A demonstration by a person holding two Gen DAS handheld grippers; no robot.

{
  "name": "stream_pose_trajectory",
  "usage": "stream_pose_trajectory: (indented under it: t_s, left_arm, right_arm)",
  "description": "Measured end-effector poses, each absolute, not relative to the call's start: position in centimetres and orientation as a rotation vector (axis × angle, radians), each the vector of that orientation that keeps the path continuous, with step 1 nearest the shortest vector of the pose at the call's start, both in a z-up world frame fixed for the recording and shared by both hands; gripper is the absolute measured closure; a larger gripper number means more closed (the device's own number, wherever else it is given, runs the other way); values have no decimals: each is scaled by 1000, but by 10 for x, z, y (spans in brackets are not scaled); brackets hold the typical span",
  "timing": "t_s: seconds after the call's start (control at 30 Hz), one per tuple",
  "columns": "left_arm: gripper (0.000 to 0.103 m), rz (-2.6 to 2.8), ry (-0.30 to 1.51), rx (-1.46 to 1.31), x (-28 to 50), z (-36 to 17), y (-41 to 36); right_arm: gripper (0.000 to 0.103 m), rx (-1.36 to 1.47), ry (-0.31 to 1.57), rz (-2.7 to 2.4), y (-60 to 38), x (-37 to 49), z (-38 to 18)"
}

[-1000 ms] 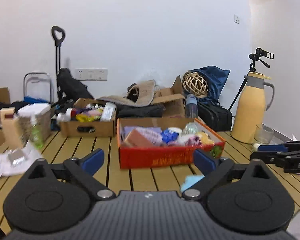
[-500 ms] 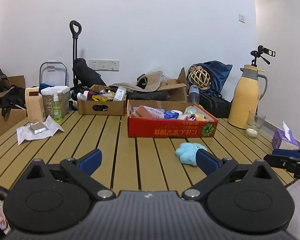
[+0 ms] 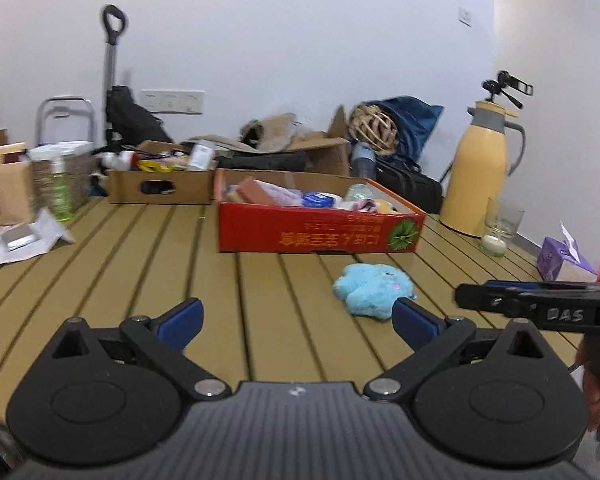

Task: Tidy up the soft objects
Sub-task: 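Move both grippers back toward the light-blue plush toy, then grasp the light-blue plush toy with both grippers and lift it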

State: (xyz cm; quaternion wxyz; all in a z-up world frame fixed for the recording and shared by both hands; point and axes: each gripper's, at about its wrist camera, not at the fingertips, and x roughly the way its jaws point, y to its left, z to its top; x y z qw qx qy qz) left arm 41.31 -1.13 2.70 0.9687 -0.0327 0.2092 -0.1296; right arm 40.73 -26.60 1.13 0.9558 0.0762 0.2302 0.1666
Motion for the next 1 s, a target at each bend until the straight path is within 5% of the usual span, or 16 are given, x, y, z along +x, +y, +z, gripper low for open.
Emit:
stream_pose_trajectory:
  t_s: [0.4,0.77,0.9,1.0]
  left_arm:
    - [1,-362,557,-178,540,6,-43]
    - [45,-509,689,-300,580,-33,-56]
    - [50,-517,719,-362,586,-37,-52]
    - [63,-531,719,-370,585,-38,-51]
  right_arm:
    - [46,291,559,296,-292,486,-34]
    - [45,484,606,328,-313,524,-55]
    - [46,512,623,361,-305,545,-57]
    - [60,542,643,390,-299,552,-60]
